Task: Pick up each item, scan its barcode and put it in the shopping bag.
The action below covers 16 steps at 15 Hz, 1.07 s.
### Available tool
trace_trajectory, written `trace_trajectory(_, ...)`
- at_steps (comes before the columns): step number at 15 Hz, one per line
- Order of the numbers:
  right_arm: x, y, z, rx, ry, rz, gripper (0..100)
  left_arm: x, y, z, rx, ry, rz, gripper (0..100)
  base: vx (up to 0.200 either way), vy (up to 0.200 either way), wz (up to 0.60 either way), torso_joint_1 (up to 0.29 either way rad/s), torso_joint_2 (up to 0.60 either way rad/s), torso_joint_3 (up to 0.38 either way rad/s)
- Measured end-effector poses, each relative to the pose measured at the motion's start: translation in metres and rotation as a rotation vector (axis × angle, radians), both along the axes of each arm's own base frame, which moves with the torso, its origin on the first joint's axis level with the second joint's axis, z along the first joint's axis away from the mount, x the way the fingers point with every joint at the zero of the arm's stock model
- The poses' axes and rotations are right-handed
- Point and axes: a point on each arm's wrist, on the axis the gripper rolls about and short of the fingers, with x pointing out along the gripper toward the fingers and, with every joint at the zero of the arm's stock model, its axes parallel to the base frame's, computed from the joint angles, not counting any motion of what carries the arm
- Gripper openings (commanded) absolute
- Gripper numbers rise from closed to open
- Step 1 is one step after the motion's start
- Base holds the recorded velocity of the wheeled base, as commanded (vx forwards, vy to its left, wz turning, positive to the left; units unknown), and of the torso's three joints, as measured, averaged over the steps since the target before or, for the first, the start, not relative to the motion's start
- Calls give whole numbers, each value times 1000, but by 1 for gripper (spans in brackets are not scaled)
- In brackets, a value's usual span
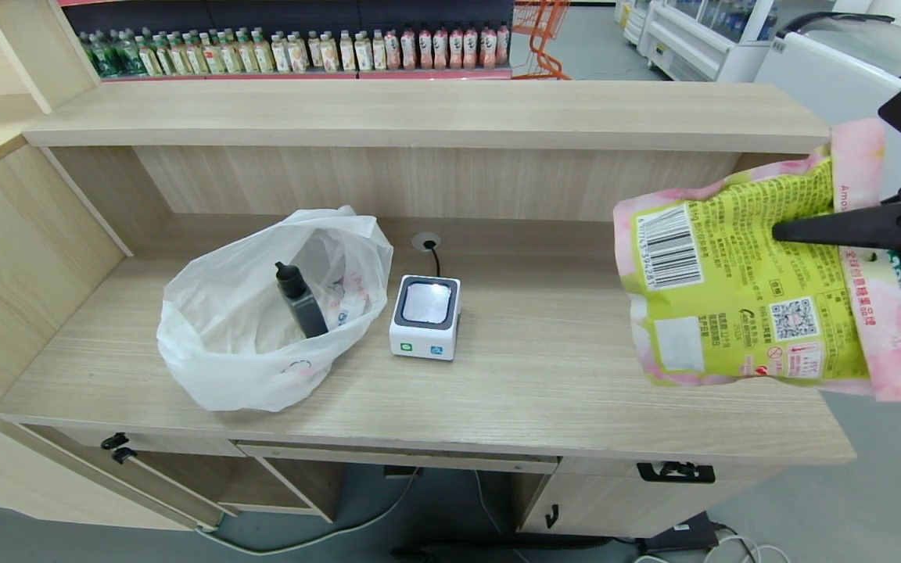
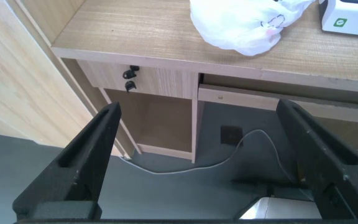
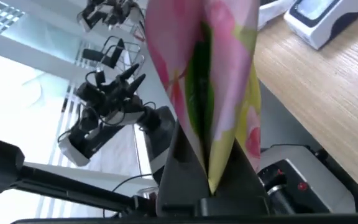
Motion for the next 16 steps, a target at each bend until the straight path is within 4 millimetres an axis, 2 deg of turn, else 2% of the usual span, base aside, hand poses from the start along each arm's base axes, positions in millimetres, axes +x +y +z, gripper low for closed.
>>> trace_trajectory(4,-28,22,-7,-30,-155,122,0,0,0,0,0,0,0,100,0,0,0,0,0,0)
trace_trajectory(7,-41,27,-12,-45,-243,166,0,0,0,0,0,0,0,100,0,0,0,0,0,0)
trace_trajectory(16,-56,27,-14,-57,-327,184,0,0,0,0,0,0,0,100,0,0,0,0,0,0)
